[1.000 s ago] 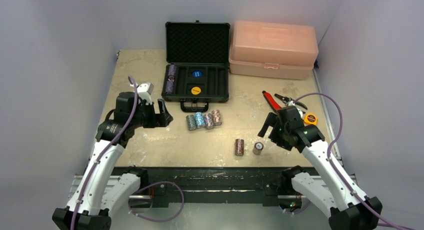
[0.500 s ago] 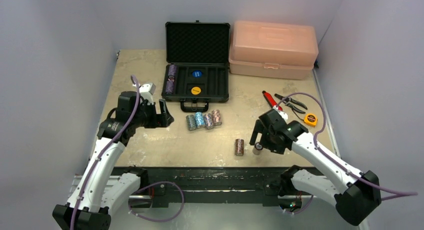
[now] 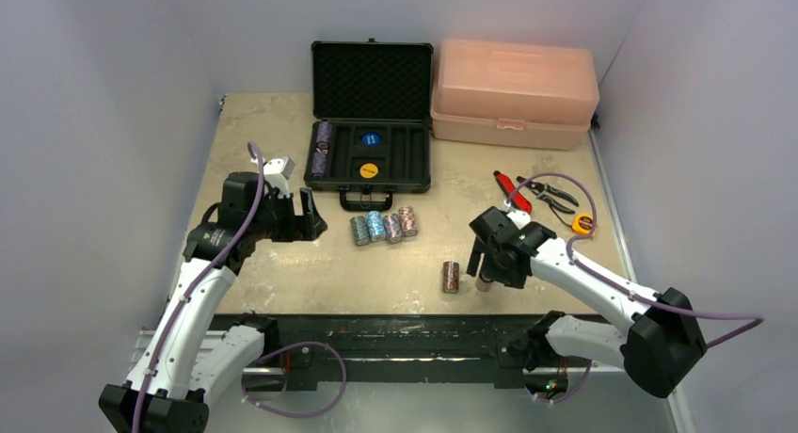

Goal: Pack up texas hold em set

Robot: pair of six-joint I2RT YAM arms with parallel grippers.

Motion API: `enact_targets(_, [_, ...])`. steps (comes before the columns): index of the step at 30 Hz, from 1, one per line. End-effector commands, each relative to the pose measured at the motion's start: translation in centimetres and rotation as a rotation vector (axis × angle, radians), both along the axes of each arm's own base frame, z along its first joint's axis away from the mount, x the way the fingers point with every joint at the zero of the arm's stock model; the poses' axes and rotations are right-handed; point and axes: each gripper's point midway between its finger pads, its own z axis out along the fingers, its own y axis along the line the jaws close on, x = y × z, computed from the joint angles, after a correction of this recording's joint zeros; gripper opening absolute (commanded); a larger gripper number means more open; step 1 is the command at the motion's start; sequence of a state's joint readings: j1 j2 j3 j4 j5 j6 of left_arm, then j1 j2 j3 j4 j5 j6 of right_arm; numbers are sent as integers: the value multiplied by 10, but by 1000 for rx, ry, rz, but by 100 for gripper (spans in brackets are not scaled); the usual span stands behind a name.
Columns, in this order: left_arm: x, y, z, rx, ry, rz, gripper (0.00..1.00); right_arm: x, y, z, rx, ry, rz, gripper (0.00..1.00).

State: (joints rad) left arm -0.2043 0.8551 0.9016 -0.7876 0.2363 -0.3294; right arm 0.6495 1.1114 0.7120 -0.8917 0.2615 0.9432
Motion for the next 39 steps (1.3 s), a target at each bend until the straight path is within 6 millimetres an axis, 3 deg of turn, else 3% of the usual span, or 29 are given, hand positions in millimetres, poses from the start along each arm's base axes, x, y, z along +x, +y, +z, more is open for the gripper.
enact_targets(1, [4, -5, 19, -15, -57, -28, 80, 19, 3, 5, -27, -55, -17, 76])
enact_targets(13, [4, -4, 20, -15, -63, -26, 80, 20, 5, 7, -24, -59, -9, 36])
enact_targets(21, [3, -5, 21, -16, -66, -30, 79, 22, 8, 16, -7, -75, 5, 1])
enact_targets(33, [0, -10, 22, -28, -76, -55, 79, 34, 14, 50, 21, -148, 28, 0])
enact_targets(39, [-1, -12, 24, -34, -88, -71, 79, 56, 39, 88, 111, -240, 110, 0])
